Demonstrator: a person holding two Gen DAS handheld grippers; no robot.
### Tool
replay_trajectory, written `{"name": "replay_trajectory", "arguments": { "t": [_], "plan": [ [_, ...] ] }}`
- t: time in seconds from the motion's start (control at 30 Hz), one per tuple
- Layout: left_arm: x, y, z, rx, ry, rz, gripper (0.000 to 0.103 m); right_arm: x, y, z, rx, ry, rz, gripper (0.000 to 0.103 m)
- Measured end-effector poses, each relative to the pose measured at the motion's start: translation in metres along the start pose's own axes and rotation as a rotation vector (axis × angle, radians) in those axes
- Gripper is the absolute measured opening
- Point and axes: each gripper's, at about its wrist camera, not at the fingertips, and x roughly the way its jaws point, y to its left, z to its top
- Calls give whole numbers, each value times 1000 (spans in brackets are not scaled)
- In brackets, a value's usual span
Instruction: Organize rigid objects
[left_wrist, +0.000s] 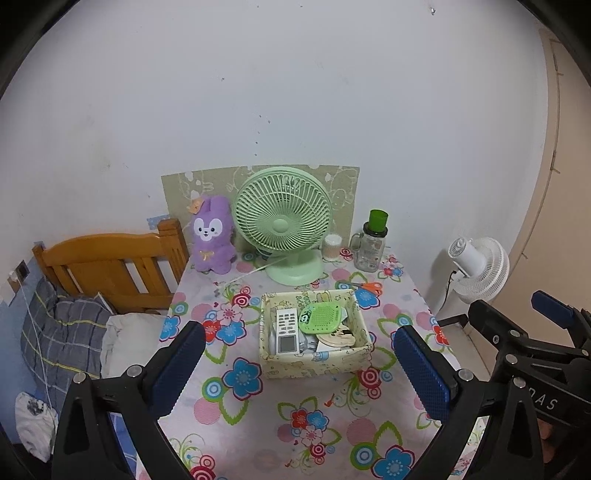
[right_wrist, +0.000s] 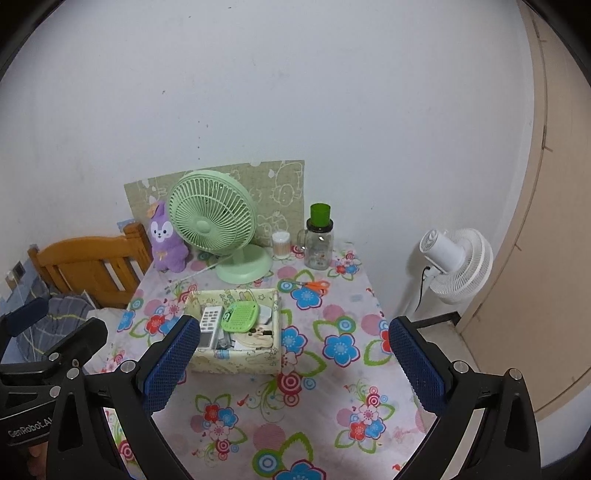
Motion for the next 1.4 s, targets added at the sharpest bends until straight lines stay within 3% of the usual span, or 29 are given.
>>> {"name": "replay_trajectory", "arguments": {
  "t": [1.4],
  "plan": [
    [4,-3,1,-26,-10,19,103,12,-1,5,-16,9,-2,103]
  ]
}}
